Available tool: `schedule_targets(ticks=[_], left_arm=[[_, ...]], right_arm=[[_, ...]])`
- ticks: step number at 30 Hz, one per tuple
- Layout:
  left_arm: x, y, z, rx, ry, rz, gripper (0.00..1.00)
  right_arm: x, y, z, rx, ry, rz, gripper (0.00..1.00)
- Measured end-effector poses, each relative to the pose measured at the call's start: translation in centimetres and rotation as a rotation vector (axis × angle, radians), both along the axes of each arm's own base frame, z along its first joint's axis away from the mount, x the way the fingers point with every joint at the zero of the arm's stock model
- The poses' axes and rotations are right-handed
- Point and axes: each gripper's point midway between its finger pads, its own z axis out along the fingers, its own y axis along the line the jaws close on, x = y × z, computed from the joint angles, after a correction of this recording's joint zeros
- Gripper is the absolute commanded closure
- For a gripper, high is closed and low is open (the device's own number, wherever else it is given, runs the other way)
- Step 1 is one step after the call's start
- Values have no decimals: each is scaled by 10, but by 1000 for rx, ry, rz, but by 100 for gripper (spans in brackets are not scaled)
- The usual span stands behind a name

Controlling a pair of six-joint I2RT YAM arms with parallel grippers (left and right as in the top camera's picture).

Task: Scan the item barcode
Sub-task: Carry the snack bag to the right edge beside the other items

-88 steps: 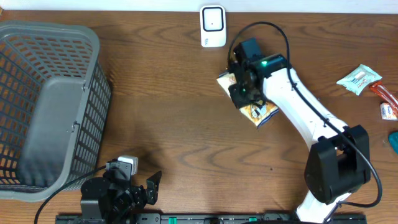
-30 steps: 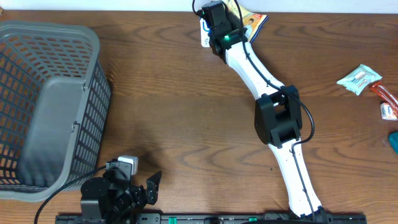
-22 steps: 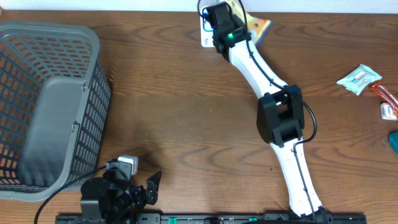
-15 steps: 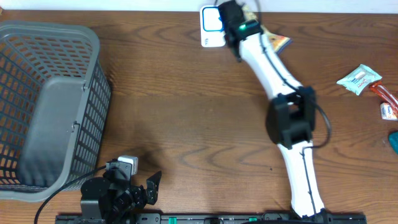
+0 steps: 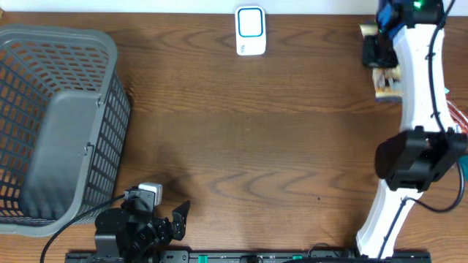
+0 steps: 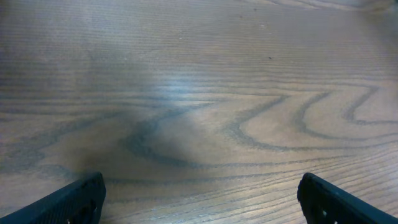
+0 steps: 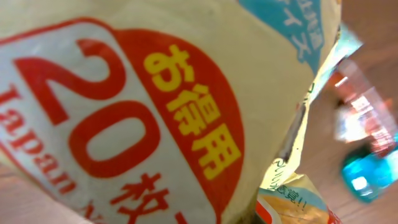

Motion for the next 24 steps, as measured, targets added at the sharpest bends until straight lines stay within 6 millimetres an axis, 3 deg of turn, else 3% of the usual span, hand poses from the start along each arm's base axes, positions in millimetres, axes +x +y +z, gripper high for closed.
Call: schedule_targets(ticks=[4,7,9,12,17,18,19,20,21,24], left_arm=[[0,0,0,0,0,0,1],[0,0,0,0,0,0,1],[0,0,0,0,0,0,1],[0,0,0,0,0,0,1],[0,0,0,0,0,0,1],[0,0,0,0,0,0,1],[0,0,0,0,0,0,2],[0,0,0,0,0,0,1],[0,0,0,0,0,0,1],[0,0,0,0,0,0,1]], right_arm=[[-19,-14,-65,57,119,-62,99],[-39,-28,-98,61,177,-157,99],[-54,-44,-111,38,204,-242,99],[-74,-87,-125,-25,203,-406,99],[-93,-154,-131,-81,143,-592,98],[-96,-163,-131,-81,134,-612,92],[-98,-170,-130,-77,125,-626,71],[-98,-174,-130,-74,118,-634,28],[-97,-177,-129,-69,113,-629,3],[-88,-177,-118,-55,92,-607,1]])
